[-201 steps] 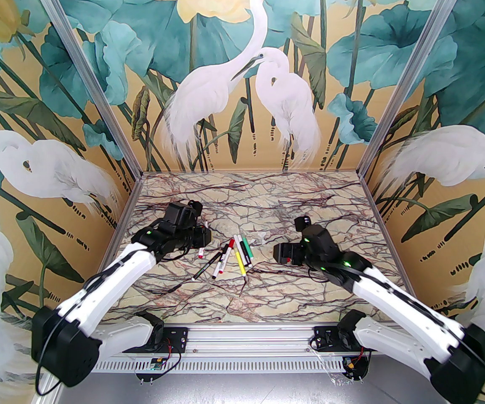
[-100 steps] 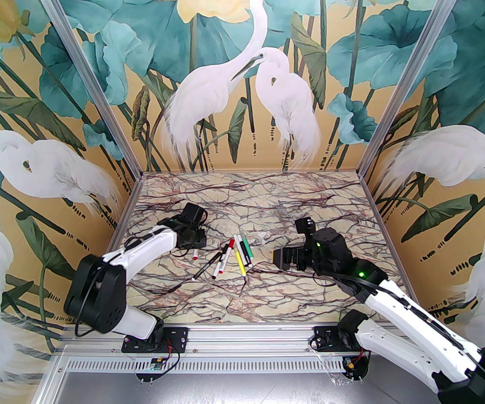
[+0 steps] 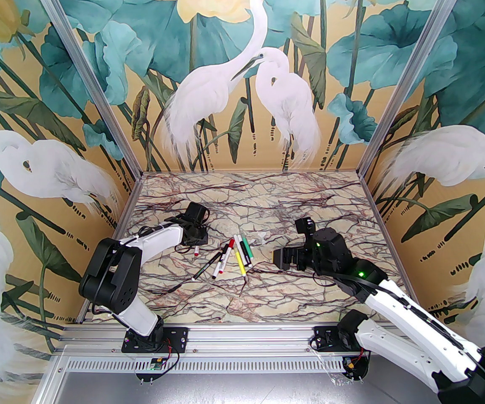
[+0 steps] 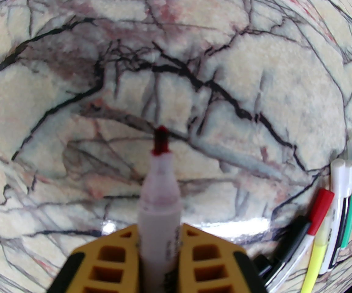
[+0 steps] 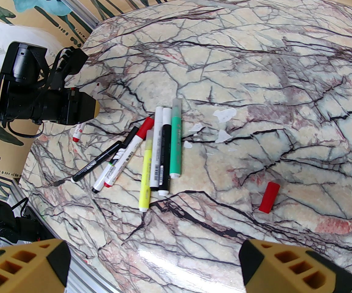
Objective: Open the pen caps
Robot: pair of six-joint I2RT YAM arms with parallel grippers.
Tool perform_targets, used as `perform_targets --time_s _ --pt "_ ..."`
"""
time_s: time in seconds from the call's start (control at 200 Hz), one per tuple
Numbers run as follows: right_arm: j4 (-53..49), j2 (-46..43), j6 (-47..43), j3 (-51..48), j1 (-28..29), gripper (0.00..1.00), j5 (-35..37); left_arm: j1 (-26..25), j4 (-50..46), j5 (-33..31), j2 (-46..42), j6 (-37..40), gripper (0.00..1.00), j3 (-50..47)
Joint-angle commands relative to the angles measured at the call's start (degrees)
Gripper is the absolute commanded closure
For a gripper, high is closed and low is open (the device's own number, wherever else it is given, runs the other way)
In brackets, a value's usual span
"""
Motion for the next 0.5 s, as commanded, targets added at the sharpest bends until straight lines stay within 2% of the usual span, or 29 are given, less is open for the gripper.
perform_targets --time_s 0.0,0.495 --pt "-0.5 -0.1 1.3 1.2 0.4 0.01 1.3 0.3 -0.1 0.3 1.8 0.8 0.92 1.6" --pt "-0.5 -0.1 2.9 1.0 0.3 0.01 2.5 1.0 -4.6 -1.1 8.1 -0.4 0.9 6.3"
